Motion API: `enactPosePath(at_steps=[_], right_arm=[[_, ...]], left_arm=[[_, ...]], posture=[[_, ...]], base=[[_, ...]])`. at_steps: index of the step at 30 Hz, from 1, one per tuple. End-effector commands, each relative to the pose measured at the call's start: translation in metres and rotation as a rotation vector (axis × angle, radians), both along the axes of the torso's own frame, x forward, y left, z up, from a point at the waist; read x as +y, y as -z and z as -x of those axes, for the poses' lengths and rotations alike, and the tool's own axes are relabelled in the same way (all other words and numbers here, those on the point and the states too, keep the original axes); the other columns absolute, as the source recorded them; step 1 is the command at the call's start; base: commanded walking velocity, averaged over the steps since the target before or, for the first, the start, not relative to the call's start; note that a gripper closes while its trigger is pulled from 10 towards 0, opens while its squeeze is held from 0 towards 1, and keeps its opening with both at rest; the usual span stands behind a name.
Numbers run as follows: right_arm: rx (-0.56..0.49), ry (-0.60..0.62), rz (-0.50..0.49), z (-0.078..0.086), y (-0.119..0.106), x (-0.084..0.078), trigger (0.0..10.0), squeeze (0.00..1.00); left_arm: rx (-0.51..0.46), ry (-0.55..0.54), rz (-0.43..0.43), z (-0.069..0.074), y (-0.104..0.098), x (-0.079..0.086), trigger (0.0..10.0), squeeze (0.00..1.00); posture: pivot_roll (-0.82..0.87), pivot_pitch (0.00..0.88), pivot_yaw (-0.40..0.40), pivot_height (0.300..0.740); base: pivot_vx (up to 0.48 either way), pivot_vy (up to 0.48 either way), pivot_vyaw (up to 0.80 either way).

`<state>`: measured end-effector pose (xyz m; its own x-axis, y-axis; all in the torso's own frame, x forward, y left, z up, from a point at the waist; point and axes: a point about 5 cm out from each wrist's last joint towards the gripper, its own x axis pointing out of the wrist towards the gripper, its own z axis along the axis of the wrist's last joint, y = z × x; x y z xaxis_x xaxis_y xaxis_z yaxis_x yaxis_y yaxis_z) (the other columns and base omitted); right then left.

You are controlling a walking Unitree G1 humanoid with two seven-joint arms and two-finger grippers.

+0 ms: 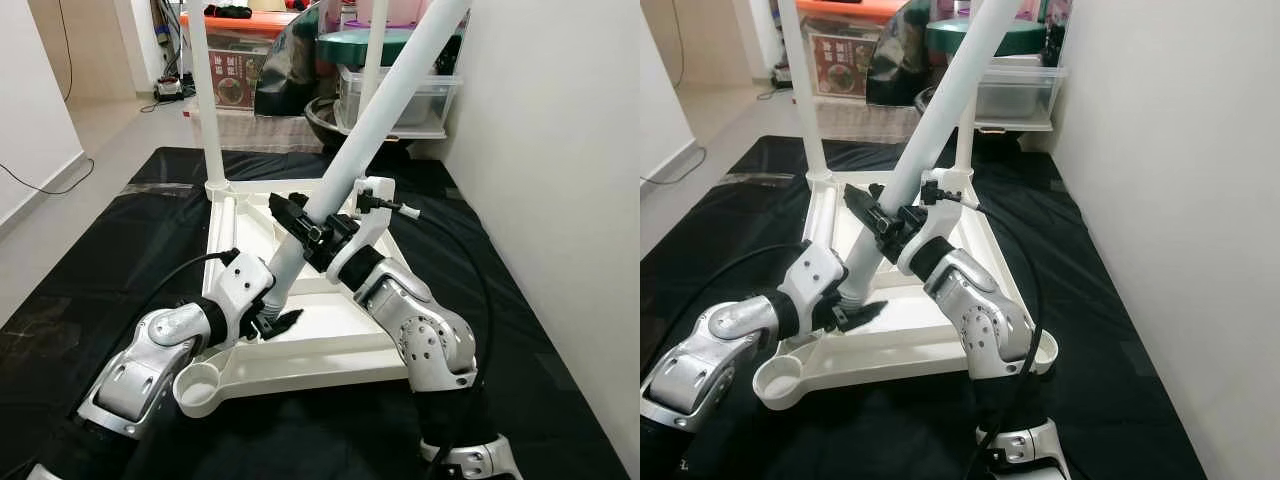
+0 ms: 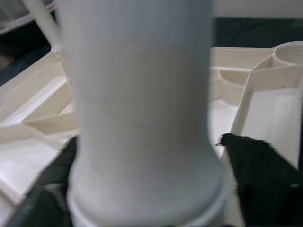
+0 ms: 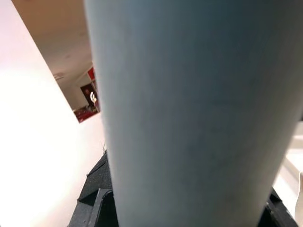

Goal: Building children table

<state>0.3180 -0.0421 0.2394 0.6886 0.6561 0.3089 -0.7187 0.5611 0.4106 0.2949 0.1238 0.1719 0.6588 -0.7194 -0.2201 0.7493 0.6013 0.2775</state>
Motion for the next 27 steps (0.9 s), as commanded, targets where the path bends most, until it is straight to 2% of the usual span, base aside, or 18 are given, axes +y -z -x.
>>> enactPosePath(at_steps=[1,2,3,5,7,8,9,10,11,13,18,20,21,24,27], right_arm=[[-0.005,-0.055,-0.060,0.007,-0.004,0.015,0.0,0.00],[-0.014,-0.044,-0.055,0.005,-0.004,0.012,0.0,0.00],[-0.014,-0.044,-0.055,0.005,-0.004,0.012,0.0,0.00],[-0.030,-0.013,-0.041,-0.001,-0.006,0.001,0.0,0.00],[-0.030,-0.013,-0.041,-0.001,-0.006,0.001,0.0,0.00],[-0.062,0.043,-0.007,-0.013,-0.011,-0.022,0.0,0.00],[-0.062,0.043,-0.007,-0.013,-0.011,-0.022,0.0,0.00],[-0.075,0.064,0.008,-0.017,-0.014,-0.032,0.0,0.00],[-0.099,0.092,0.037,-0.023,-0.017,-0.045,0.0,0.00],[-0.147,0.163,0.116,-0.033,-0.025,-0.073,0.0,0.00],[-0.201,0.237,0.217,-0.043,-0.037,-0.108,0.0,0.00],[-0.207,0.242,0.224,-0.043,-0.039,-0.112,0.0,0.00],[-0.229,0.242,0.249,-0.044,-0.045,-0.122,0.0,0.00],[-0.243,0.240,0.265,-0.044,-0.049,-0.128,0.0,0.00],[-0.287,0.159,0.274,-0.040,-0.059,-0.139,0.0,0.00]], left_arm=[[-0.016,0.040,0.026,0.001,-0.002,-0.008,10.0,1.00],[-0.038,0.005,0.085,-0.001,-0.009,-0.002,10.0,1.00],[-0.038,0.005,0.085,-0.001,-0.009,-0.002,10.0,1.00],[-0.062,-0.051,0.184,-0.001,-0.019,0.011,10.0,1.00],[-0.062,-0.051,0.184,-0.001,-0.019,0.011,10.0,1.00],[-0.051,-0.094,0.295,0.007,-0.026,0.026,10.0,1.00],[-0.051,-0.094,0.295,0.007,-0.026,0.026,10.0,1.00],[-0.043,-0.100,0.316,0.010,-0.027,0.031,10.0,1.00],[-0.049,-0.115,0.320,0.013,-0.027,0.037,10.0,0.00],[-0.052,-0.159,0.324,0.016,-0.024,0.046,10.0,0.00],[-0.065,-0.228,0.319,0.016,-0.019,0.056,10.0,0.00],[-0.065,-0.232,0.325,0.017,-0.019,0.057,10.0,0.00],[-0.056,-0.234,0.327,0.017,-0.015,0.056,10.0,0.00],[-0.050,-0.233,0.327,0.018,-0.013,0.056,10.0,0.00],[-0.004,-0.219,0.300,0.019,0.003,0.049,10.0,0.00]], posture=[[0.10,0.000,-0.105,0.740],[0.10,0.000,-0.105,0.740],[0.10,0.000,-0.105,0.740],[0.10,0.000,-0.108,0.740],[0.10,0.000,-0.108,0.740],[0.11,0.000,-0.115,0.740],[0.11,0.000,-0.115,0.740],[0.11,0.000,-0.115,0.740],[0.11,0.000,-0.116,0.740],[0.11,0.000,-0.121,0.740],[0.10,0.000,-0.129,0.740],[0.10,0.000,-0.129,0.740],[0.10,0.000,-0.130,0.740],[0.10,0.000,-0.130,0.740],[0.09,0.000,-0.123,0.740]], base=[[0.000,0.000,0.00],[0.000,0.000,0.00],[0.000,0.000,0.00],[0.000,0.000,0.00],[0.000,0.000,0.00],[0.000,0.000,0.00],[0.000,0.000,0.00],[0.000,0.000,0.00],[0.000,0.000,0.00],[0.000,0.000,0.00],[0.000,0.000,0.00],[0.000,0.000,0.00],[0.000,0.000,0.00],[0.000,0.000,0.00],[0.000,0.000,0.00]])
